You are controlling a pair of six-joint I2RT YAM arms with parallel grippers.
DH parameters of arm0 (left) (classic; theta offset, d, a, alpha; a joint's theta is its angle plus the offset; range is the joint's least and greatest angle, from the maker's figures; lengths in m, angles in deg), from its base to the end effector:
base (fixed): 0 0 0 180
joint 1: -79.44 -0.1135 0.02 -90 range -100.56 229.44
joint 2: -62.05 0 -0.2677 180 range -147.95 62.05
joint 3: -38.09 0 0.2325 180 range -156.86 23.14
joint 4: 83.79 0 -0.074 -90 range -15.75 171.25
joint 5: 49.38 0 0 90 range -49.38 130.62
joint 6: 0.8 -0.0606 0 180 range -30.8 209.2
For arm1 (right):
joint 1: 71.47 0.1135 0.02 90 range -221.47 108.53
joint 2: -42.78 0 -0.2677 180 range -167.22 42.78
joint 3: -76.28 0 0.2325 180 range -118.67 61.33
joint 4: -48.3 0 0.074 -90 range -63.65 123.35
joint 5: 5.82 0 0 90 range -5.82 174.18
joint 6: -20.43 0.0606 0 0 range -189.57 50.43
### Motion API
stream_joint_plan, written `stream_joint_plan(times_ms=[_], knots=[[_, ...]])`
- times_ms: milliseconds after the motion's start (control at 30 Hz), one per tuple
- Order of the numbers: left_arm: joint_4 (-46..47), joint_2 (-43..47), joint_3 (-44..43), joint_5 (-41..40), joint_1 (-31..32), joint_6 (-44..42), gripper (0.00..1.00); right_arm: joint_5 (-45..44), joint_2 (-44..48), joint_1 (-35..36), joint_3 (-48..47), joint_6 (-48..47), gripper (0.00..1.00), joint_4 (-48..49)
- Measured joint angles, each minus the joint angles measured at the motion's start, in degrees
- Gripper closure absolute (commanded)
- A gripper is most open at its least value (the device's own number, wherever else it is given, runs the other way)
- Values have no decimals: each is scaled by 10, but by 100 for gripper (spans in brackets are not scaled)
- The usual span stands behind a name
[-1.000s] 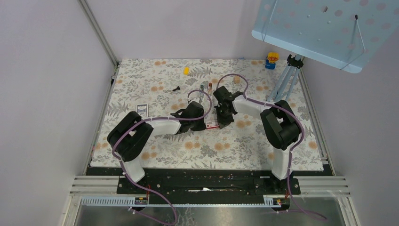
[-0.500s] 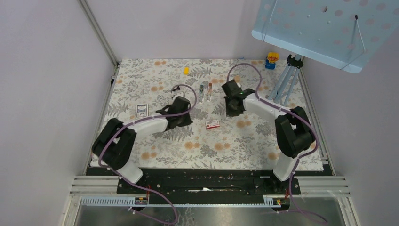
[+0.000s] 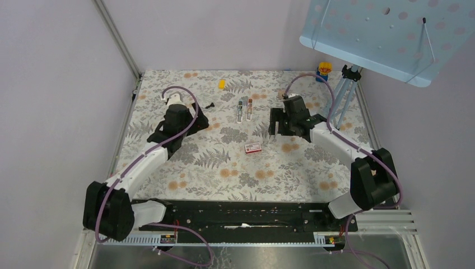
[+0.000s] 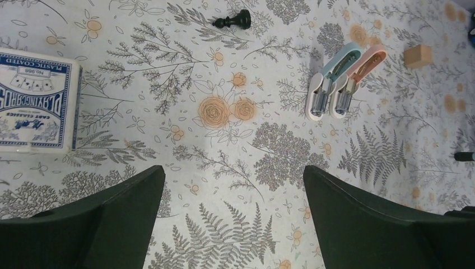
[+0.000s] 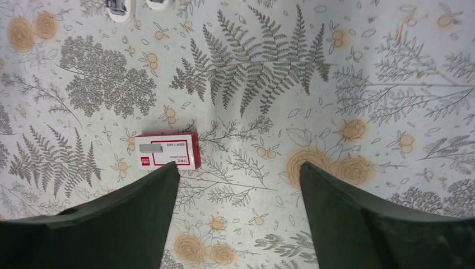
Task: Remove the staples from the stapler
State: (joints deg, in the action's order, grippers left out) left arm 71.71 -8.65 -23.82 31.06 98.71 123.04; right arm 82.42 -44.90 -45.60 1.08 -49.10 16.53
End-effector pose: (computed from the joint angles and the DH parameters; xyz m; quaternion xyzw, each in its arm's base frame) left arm 0.2611 -0.0806 0.2572 -0.1505 0.8649 -0.1460 0.4561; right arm 0.3000 0.1434 0.2368 -0.0374 0.9205 0.1399 0.3629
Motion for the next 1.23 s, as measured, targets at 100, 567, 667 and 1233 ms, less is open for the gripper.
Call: stream_joint_plan(times_ms=[100, 567, 667, 1233], knots=[[1, 35, 19, 1, -3, -2, 1, -7, 32, 0, 26, 9, 4, 25], [-42, 134, 56, -55, -2, 9, 1, -64, 212, 0, 154, 32, 0, 107], [-42, 137, 60, -57, -2, 10, 1, -74, 245, 0, 184, 26, 0, 125], [-31, 160, 82, -56, -2, 12, 1, -111, 342, 0, 309, 2, 0, 236]])
